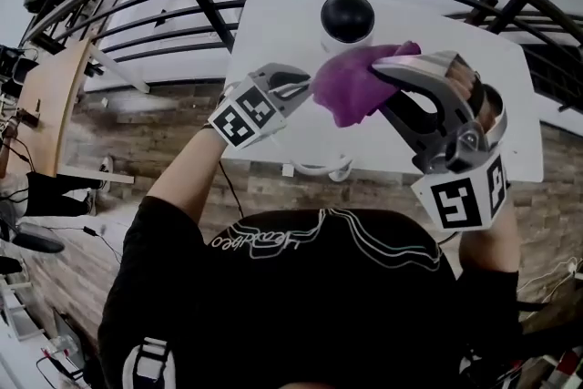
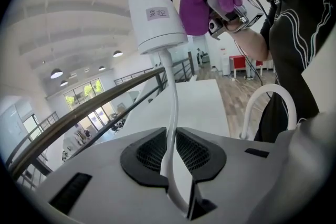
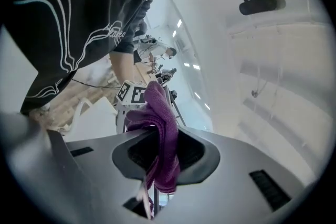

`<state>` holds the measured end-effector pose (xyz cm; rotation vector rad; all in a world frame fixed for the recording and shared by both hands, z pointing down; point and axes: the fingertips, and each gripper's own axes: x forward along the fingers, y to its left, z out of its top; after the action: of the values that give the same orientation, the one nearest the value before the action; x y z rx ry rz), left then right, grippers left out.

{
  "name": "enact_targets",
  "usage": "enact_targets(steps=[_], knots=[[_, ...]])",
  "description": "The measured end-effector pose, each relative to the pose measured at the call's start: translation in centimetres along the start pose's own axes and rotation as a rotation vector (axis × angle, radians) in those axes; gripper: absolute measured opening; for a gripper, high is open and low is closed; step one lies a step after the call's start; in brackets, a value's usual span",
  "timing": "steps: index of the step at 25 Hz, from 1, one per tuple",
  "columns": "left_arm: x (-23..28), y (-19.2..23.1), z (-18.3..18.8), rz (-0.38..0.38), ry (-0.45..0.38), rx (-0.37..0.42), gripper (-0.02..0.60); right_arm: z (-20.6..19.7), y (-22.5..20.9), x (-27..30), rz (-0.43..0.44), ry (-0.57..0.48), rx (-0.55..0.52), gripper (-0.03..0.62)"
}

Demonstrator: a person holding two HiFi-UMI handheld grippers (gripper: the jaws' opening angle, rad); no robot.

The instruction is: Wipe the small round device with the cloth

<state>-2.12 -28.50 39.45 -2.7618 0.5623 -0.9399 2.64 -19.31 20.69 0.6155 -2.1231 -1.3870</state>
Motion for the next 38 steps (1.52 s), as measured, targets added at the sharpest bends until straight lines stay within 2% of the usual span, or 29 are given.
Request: enact_targets(steps=[8,12,18,38], knots=[[-0.2,-0.3,0.2,-0.029,-0.020,-0.014,0.058,-0.9,0.3,0.8,-0.007,0.158,-0.125,0.072],[-0.5,-0.3,0.3,-0.034,-0.036,-0.022,0.058,-1.2,0.8,1.3,0.008,0.190,-0.129,0.072],[-0.1,-0.4,1.1,-0.050,-0.046,-0.024,0.058,-2.5,1.2,1.1,0.012,0.213,-0.083,0.072],[-0.3,0.1,-0.4,-0.070,-0.090,-0.063,0.058,-4.2,5.9,3.6,0.019,0.239,0.142,0.072]])
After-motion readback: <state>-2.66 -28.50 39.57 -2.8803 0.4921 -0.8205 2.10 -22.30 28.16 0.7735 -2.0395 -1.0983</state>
